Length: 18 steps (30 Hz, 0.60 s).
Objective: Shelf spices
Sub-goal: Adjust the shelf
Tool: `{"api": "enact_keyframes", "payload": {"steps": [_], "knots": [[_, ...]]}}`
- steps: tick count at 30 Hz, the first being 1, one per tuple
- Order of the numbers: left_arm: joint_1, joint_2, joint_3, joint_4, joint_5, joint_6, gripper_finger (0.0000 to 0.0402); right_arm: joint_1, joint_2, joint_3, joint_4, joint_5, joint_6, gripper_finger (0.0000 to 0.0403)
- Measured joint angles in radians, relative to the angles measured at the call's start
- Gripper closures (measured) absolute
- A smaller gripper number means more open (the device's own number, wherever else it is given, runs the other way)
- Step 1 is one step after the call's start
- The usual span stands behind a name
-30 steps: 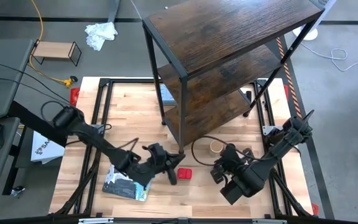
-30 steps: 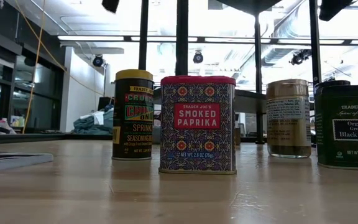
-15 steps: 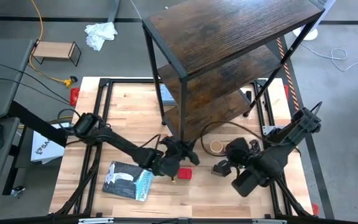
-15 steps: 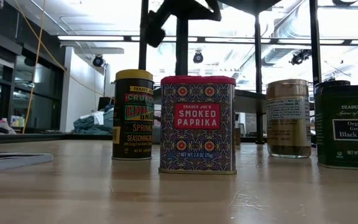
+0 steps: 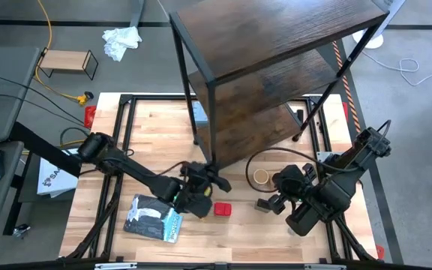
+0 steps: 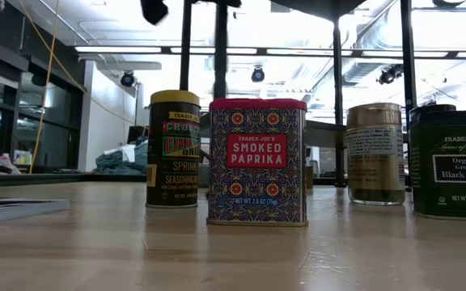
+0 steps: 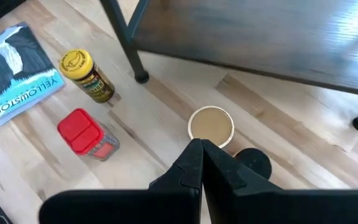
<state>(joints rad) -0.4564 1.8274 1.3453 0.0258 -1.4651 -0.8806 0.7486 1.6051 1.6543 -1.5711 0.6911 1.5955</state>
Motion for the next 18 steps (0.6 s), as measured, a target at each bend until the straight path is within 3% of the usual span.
{"api": "enact_keyframes", "payload": {"steps": [5, 18], "knots": [[0.032, -0.074, -0.002, -0.162, -0.085, -0.066, 0.0402, 0.000, 0.000, 0.000, 0.000, 0.008, 0.005, 0.0403], [0.128, -0.216, -0.063, -0.582, -0.089, -0.357, 0.0401, 0.001, 0.001, 0.000, 0.009, 0.038, 0.090, 0.0403]]}}
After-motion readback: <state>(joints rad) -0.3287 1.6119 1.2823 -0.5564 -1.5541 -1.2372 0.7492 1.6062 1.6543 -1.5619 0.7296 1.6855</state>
